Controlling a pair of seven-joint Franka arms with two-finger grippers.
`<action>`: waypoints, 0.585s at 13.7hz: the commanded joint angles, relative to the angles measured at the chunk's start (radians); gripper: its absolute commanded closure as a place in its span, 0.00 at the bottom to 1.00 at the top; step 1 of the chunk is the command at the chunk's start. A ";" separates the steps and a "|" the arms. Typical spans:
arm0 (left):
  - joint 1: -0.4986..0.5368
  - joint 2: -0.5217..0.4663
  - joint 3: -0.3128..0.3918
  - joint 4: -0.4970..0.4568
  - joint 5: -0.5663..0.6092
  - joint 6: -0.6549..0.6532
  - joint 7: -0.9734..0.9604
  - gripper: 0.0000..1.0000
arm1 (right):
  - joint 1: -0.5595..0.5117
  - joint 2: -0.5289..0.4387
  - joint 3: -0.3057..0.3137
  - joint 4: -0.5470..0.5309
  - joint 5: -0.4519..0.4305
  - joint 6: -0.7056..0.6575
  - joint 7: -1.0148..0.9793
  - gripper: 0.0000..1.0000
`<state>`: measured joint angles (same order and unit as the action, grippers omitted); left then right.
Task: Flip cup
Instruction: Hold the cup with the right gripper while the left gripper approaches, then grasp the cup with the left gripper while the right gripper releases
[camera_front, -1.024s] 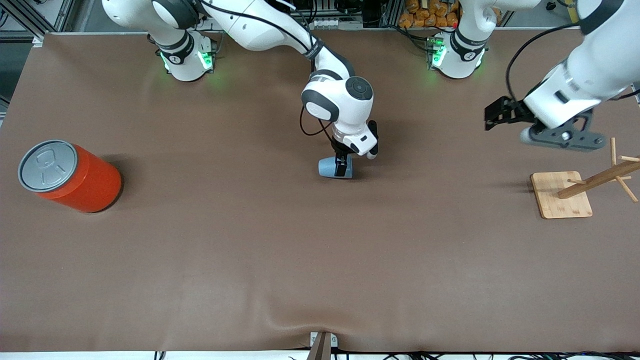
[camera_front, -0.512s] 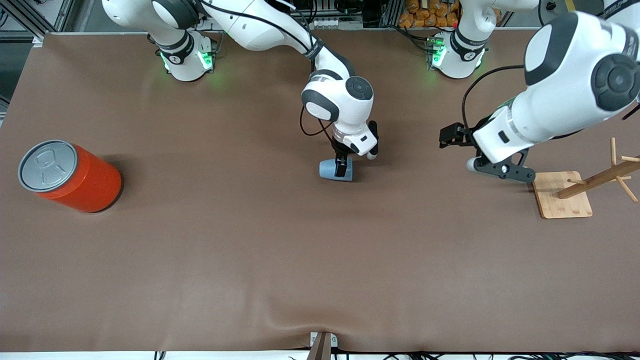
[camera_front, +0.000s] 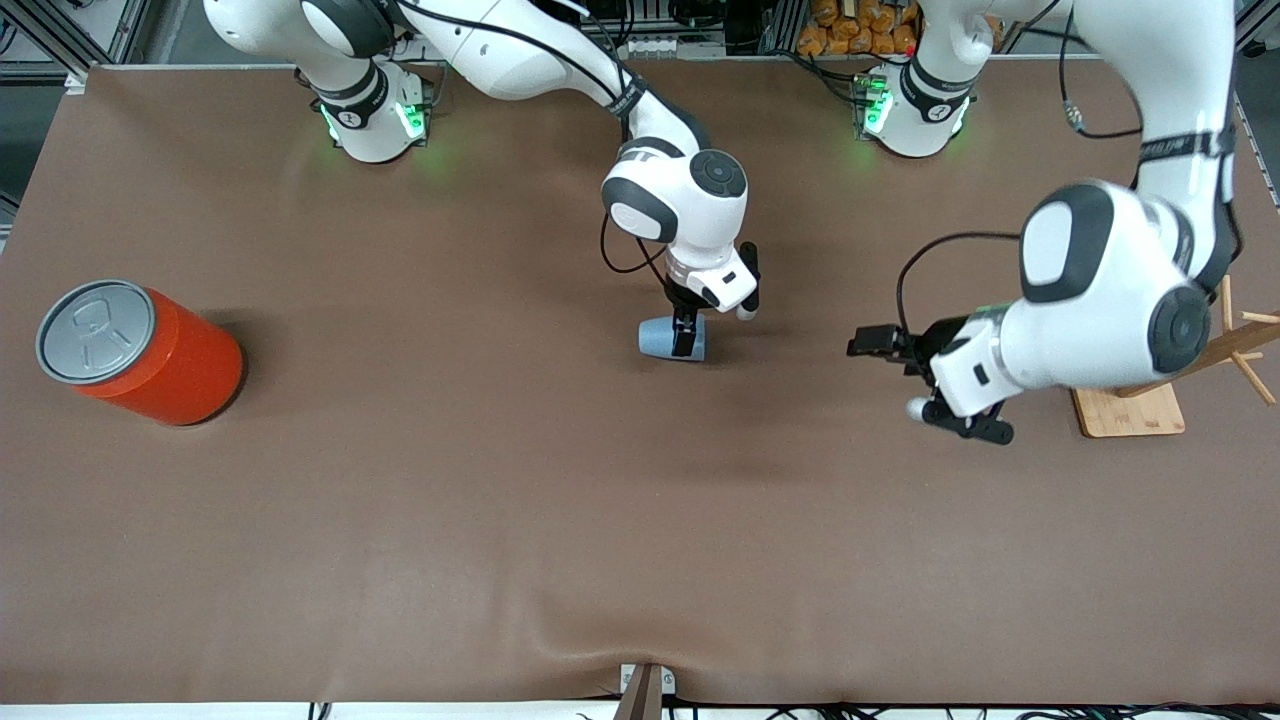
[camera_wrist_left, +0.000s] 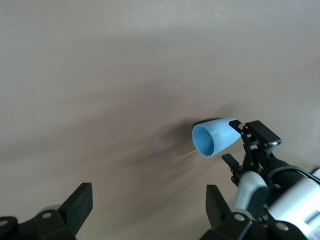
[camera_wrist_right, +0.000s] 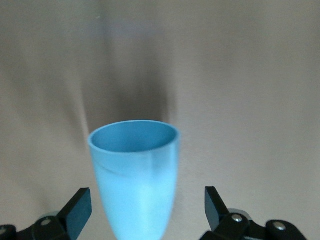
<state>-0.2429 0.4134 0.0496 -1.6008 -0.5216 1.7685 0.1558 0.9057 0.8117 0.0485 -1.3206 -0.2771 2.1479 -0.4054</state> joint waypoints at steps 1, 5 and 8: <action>0.019 0.083 -0.004 -0.013 -0.163 0.048 0.120 0.00 | -0.065 -0.072 0.025 -0.006 -0.007 -0.057 0.000 0.00; 0.010 0.151 -0.004 -0.108 -0.481 0.120 0.369 0.00 | -0.175 -0.247 0.016 -0.003 0.055 -0.219 0.008 0.00; -0.007 0.127 -0.029 -0.296 -0.717 0.181 0.505 0.00 | -0.373 -0.321 0.014 0.059 0.156 -0.376 0.010 0.00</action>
<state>-0.2398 0.5889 0.0377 -1.7579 -1.1042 1.8925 0.5590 0.6595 0.5375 0.0399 -1.2727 -0.1795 1.8348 -0.3980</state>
